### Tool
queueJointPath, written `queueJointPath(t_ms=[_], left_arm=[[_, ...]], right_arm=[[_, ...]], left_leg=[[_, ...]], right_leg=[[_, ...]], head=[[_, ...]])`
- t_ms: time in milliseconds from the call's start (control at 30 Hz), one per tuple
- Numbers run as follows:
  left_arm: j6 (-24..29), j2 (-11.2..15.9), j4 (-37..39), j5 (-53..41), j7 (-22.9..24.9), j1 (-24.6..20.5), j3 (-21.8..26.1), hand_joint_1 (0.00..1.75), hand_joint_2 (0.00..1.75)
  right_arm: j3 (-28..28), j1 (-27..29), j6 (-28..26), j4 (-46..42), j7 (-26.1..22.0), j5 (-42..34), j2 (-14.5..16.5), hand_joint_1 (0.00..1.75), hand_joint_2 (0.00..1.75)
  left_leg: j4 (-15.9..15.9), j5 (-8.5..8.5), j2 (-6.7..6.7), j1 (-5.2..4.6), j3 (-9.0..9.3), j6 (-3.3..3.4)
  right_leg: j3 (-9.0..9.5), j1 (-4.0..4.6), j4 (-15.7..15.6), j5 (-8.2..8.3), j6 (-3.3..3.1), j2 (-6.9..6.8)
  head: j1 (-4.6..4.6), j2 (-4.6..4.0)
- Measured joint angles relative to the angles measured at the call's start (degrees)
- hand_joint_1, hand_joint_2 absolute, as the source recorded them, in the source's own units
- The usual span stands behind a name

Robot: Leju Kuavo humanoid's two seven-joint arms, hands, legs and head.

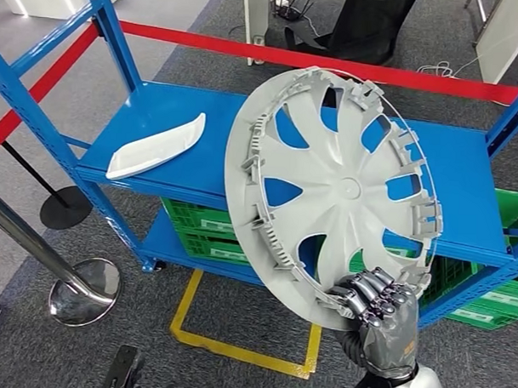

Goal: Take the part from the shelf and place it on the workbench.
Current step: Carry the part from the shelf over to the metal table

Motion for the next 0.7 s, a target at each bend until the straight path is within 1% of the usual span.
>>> queueJointPath(t_ms=[33, 67, 100, 133, 167, 200, 233, 267, 300, 333, 367, 400, 433, 467, 500, 533, 567, 600, 633, 667, 700], left_arm=[[0.05, 0.07, 0.00, -0.16, 0.06, -0.15, -0.10, 0.00, 1.75], [0.12, 0.14, 0.00, -0.34, 0.15, -0.27, -0.20, 0.00, 1.75], [0.19, 0.15, 0.00, -0.51, 0.27, -0.35, -0.31, 0.00, 1.75], [0.26, 0.17, 0.00, -0.69, 0.37, -0.45, -0.40, 0.00, 1.75], [0.30, 0.09, 0.00, -0.89, 0.48, -0.60, -0.51, 0.00, 1.75], [0.34, 0.00, 0.00, -1.07, 0.60, -0.80, -0.63, 0.00, 1.75], [0.38, -0.12, 0.00, -1.25, 0.73, -1.00, -0.75, 0.00, 1.75], [0.42, -0.24, 0.00, -1.45, 0.84, -1.19, -0.87, 0.00, 1.75], [0.45, -0.34, 0.00, -1.61, 0.93, -1.31, -0.98, 0.00, 1.75], [0.46, -0.45, 0.00, -1.75, 0.98, -1.39, -1.13, 0.00, 1.75], [0.46, -0.54, 0.00, -1.89, 0.99, -1.49, -1.30, 0.00, 1.75], [0.46, -0.65, 0.00, -2.05, 1.05, -1.63, -1.48, 0.00, 1.75], [0.46, -0.76, 0.00, -2.20, 1.14, -1.80, -1.62, 0.00, 1.75], [0.46, -0.84, 0.00, -2.37, 1.26, -1.97, -1.72, 0.00, 1.75], [0.47, -0.87, 0.00, -2.54, 1.38, -2.09, -1.79, 0.00, 1.75], [0.48, -0.87, 0.00, -2.66, 1.49, -2.17, -1.84, 0.00, 1.75], [0.49, -0.85, 0.00, -2.76, 1.57, -2.21, -1.91, 0.00, 1.75], [0.50, -0.84, 0.00, -2.83, 1.62, -2.22, -2.00, 0.00, 1.75], [0.50, -0.85, 0.00, -2.87, 1.67, -2.22, -2.10, 0.00, 1.75], [0.51, -0.82, 0.00, -2.87, 1.69, -2.22, -2.18, 0.00, 1.75], [0.52, -0.80, 0.00, -2.87, 1.72, -2.20, -2.23, 0.00, 1.75]], right_arm=[[-0.02, 0.02, -0.01, -0.23, 0.19, 0.14, -0.02, 1.75, 1.75], [-0.04, 0.06, -0.01, -0.44, 0.37, 0.31, -0.03, 1.75, 1.75], [-0.07, 0.17, -0.01, -0.67, 0.53, 0.49, -0.04, 1.75, 1.75], [-0.10, 0.40, -0.01, -0.94, 0.64, 0.62, -0.05, 1.75, 1.75], [-0.17, 0.70, -0.01, -1.21, 0.70, 0.71, -0.09, 1.75, 1.75], [-0.25, 1.00, -0.01, -1.52, 0.74, 0.76, -0.15, 1.75, 1.75], [-0.34, 1.25, -0.01, -1.84, 0.75, 0.86, -0.23, 1.75, 1.75], [-0.45, 1.46, -0.01, -2.10, 0.76, 0.98, -0.33, 1.75, 1.75], [-0.54, 1.66, -0.01, -2.35, 0.76, 1.13, -0.40, 1.75, 1.75], [-0.66, 1.93, -0.01, -2.55, 0.76, 1.29, -0.47, 1.75, 1.75], [-0.77, 2.25, -0.01, -2.69, 0.77, 1.41, -0.55, 1.75, 1.75], [-0.86, 2.56, -0.01, -2.88, 0.79, 1.56, -0.61, 1.75, 1.75], [-0.95, 2.82, -0.01, -3.11, 0.86, 1.71, -0.68, 1.75, 1.75], [-1.04, 3.04, -0.01, -3.38, 0.98, 1.83, -0.74, 1.75, 1.75], [-1.13, 3.18, -0.01, -3.70, 1.09, 1.92, -0.78, 1.75, 1.75], [-1.22, 3.32, -0.01, -4.03, 1.21, 1.98, -0.79, 1.75, 1.75], [-1.31, 3.48, -0.01, -4.32, 1.28, 2.03, -0.79, 1.75, 1.75], [-1.38, 3.64, -0.01, -4.56, 1.32, 2.07, -0.80, 1.75, 1.75], [-1.42, 3.82, -0.01, -4.72, 1.34, 2.09, -0.80, 1.75, 1.75], [-1.46, 3.95, -0.01, -4.81, 1.36, 2.10, -0.81, 1.75, 1.75], [-1.49, 4.03, -0.01, -4.87, 1.38, 2.10, -0.81, 1.75, 1.75]], left_leg=[[-3.26, 0.02, -0.19, -0.38, 1.93, 0.74], [-5.22, -0.21, -0.33, -0.68, 2.90, 1.23], [-6.04, -0.05, -0.31, -0.88, 3.13, 1.35], [-6.66, 0.63, -0.24, -0.98, 2.92, 1.42], [-7.27, 1.48, -0.01, -0.89, 2.72, 1.41], [-7.91, 2.38, 0.21, -0.71, 2.39, 1.49], [-8.44, 3.27, 0.46, -0.45, 1.88, 1.41], [-8.50, 3.93, 0.73, -0.33, 1.25, 1.29], [-8.43, 4.52, 0.94, -0.27, 0.39, 1.28], [-8.25, 5.06, 1.24, -0.21, -0.47, 1.06], [-8.02, 5.56, 1.59, -0.11, -1.36, 0.84], [-7.64, 6.00, 1.95, 0.08, -2.34, 0.55], [-7.09, 6.37, 2.30, 0.35, -3.37, 0.20], [-6.35, 6.64, 2.60, 0.59, -4.35, -0.18], [-5.44, 6.83, 2.87, 0.74, -5.35, -0.57], [-4.62, 7.03, 3.14, 0.78, -6.10, -0.97], [-4.02, 7.27, 3.38, 0.74, -6.60, -1.33], [-3.73, 7.59, 3.68, 0.73, -6.92, -1.67], [-3.71, 7.94, 3.98, 0.78, -7.01, -1.98], [-3.61, 7.68, 3.88, 0.91, -7.14, -2.33], [-3.00, 6.38, 3.42, 1.04, -7.32, -2.68]], right_leg=[[-0.35, -0.04, -0.04, 0.49, 0.20, 0.06], [-0.62, -0.24, -0.12, 0.99, 0.51, 0.08], [-0.83, -0.40, -0.26, 1.52, 0.91, 0.13], [-0.98, -0.52, -0.44, 1.98, 1.30, 0.22], [-1.27, -0.52, -0.37, 1.81, 1.61, 0.32], [-1.85, -0.46, 0.40, 0.63, 1.87, 0.41], [-2.71, -0.41, 2.24, -1.55, 2.14, 0.47], [-3.77, -0.56, 5.13, -4.35, 2.40, 0.46], [-4.76, -0.78, 8.71, -6.90, 2.74, 0.44], [-5.34, -1.02, 12.02, -8.33, 3.12, 0.40], [-5.32, -1.28, 14.16, -8.38, 3.55, 0.34], [-4.51, -1.54, 14.66, -7.22, 3.99, 0.21], [-2.74, -1.83, 13.19, -5.41, 4.47, -0.05], [-0.16, -2.16, 10.13, -4.04, 5.01, -0.64], [2.85, -2.23, 6.15, -3.77, 5.42, -1.34], [5.15, -2.22, 2.77, -4.27, 5.33, -1.92], [6.40, -2.12, 0.46, -5.15, 4.97, -2.28], [6.69, -1.87, -0.59, -5.77, 4.28, -2.21], [6.13, -1.86, -0.59, -5.67, 3.38, -1.95], [5.57, -1.87, -0.56, -5.29, 2.73, -1.71], [5.10, -1.90, -0.54, -4.79, 2.07, -1.47]], head=[[0.00, 0.00], [0.00, 0.00], [-0.09, 0.00], [-0.19, 0.00], [-0.24, 0.00], [-0.24, 0.00], [-0.16, 0.00], [-0.10, 0.00], [-0.02, 0.00], [-0.02, 0.00], [-0.03, 0.00], [-0.02, 0.00], [-0.03, 0.00], [0.01, 0.00], [0.11, 0.00], [0.13, 0.00], [0.19, 0.00], [0.20, 0.00], [0.17, 0.00], [0.18, 0.00], [0.12, 0.00]])
